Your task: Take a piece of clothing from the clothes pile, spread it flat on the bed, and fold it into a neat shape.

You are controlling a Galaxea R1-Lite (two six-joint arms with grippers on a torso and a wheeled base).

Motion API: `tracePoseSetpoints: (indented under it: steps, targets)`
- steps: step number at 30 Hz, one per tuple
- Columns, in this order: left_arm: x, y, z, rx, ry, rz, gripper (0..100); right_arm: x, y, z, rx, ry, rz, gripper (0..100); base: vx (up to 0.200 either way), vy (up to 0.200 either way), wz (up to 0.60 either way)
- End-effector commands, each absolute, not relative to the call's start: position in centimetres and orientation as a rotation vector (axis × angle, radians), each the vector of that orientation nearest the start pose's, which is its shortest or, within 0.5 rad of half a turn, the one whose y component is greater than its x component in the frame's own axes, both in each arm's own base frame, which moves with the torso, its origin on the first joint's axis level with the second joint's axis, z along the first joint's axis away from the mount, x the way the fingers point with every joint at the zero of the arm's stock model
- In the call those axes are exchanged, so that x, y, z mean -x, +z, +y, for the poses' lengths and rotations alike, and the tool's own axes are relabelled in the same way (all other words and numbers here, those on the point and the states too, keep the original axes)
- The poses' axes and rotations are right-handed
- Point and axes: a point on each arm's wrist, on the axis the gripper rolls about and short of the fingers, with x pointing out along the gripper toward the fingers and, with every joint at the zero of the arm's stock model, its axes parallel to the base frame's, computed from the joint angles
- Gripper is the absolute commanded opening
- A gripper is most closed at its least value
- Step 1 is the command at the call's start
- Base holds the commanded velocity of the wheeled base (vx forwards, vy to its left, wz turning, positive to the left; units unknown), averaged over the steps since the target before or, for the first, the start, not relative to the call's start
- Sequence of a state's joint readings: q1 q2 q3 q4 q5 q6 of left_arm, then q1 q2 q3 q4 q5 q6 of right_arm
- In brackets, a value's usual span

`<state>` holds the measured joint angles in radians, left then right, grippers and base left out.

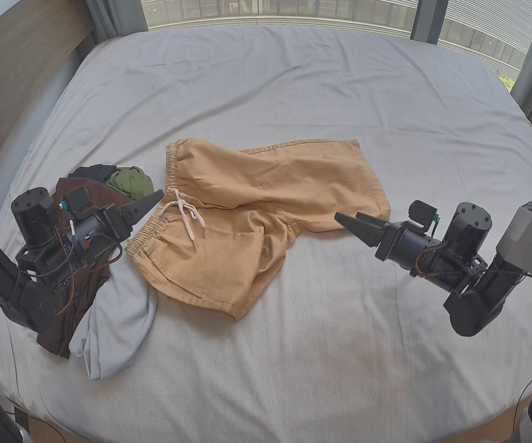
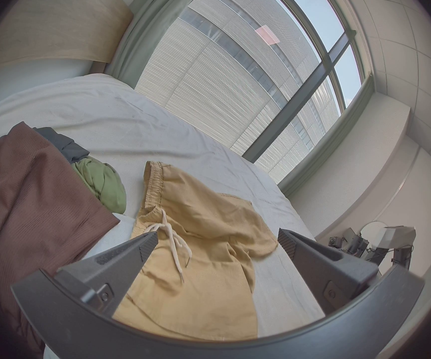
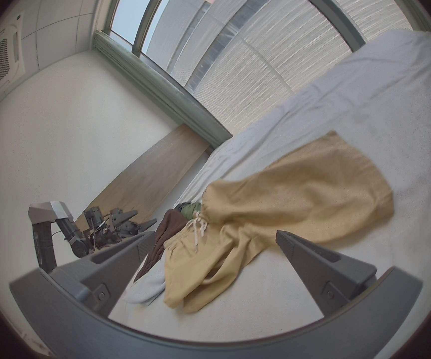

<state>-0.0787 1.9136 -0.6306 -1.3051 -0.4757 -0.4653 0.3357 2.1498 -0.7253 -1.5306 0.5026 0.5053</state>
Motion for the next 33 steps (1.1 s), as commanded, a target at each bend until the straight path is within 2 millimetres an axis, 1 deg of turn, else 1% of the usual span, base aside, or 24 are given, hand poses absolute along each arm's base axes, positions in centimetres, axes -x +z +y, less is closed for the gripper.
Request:
tracePoseSetpoints:
  steps: [1,2,4,7,11,12,13,17,21,22,27,33]
  targets:
    - [-30.6,13.7,-3.5,0.433,-0.559,0.122,100,-32.6,8.7,14.8,-0.469,0.890,0.179,100,0.000,0.000,0.00]
    - [-30.5,13.6,-3.6,0.435,-0.562,0.125,100,-32.5,8.4,15.0,-0.467,0.895,0.188,100,0.000,0.000,0.00]
    - [-30.2,13.3,-4.1,0.434,-0.585,0.132,100,-32.5,7.1,15.8,-0.468,0.907,0.231,100,0.000,0.000,0.00]
    - [-30.2,12.7,-4.4,0.434,-0.597,0.138,100,-32.3,5.7,16.7,-0.467,0.917,0.276,100,0.000,0.000,0.00]
    - [-30.3,11.7,-4.8,0.434,-0.607,0.140,100,-32.4,4.1,17.4,-0.468,0.906,0.314,100,0.000,0.000,0.00]
    - [-30.3,11.6,-4.8,0.434,-0.607,0.141,100,-32.5,3.9,17.5,-0.468,0.902,0.316,100,0.000,0.000,0.00]
    - [-30.5,11.0,-5.0,0.433,-0.611,0.139,100,-32.6,3.5,17.8,-0.468,0.892,0.319,100,0.000,0.000,0.00]
    - [-30.5,10.4,-5.0,0.431,-0.616,0.131,100,-32.7,3.0,18.6,-0.471,0.898,0.330,100,0.000,0.000,0.00]
    - [-30.4,10.3,-5.3,0.432,-0.625,0.132,100,-32.7,2.6,19.3,-0.471,0.912,0.339,100,0.000,0.000,0.00]
    - [-30.3,10.4,-5.4,0.431,-0.631,0.128,100,-32.9,2.1,19.7,-0.470,0.911,0.358,100,0.000,0.000,0.00]
    - [-30.1,10.4,-5.5,0.432,-0.634,0.135,100,-34.4,1.3,20.8,-0.498,0.865,0.355,100,0.000,0.000,0.00]
    - [-30.0,10.4,-5.9,0.432,-0.648,0.136,100,-35.2,1.5,21.4,-0.548,0.865,0.355,100,0.000,0.000,0.00]
